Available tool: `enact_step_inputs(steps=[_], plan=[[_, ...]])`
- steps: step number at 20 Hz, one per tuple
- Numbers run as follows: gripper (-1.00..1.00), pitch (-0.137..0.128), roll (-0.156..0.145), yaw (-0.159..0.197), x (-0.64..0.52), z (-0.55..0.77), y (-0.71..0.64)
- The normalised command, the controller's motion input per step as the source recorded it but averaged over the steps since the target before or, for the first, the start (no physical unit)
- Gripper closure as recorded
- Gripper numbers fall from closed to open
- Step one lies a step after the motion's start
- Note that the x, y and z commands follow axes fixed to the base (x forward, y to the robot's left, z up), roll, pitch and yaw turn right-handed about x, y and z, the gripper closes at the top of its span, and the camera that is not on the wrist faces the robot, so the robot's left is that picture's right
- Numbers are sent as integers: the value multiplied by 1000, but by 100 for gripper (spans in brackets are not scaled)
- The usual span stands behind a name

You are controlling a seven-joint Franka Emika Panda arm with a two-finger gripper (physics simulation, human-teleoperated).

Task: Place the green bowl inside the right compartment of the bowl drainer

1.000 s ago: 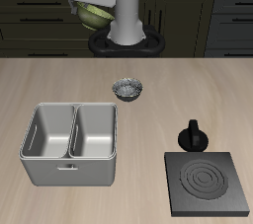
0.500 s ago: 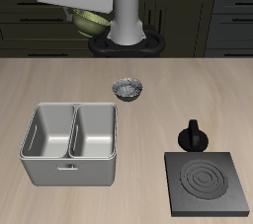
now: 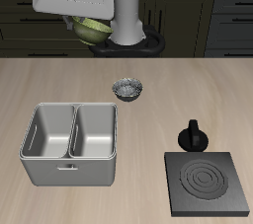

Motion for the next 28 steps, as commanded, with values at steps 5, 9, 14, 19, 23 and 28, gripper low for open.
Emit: enact_step_inputs(steps=[5,9,14,19,23,28], plan=[[100,-1,13,-6,281,36,-12],[100,7,-4,-17,226,21,-129],[100,2,-18,-4,292,18,-177],[100,8,-6,-14,251,-26,-56],[100,-3,0,-34,218,41,-10],[100,3,-8,2,183,15,-27]])
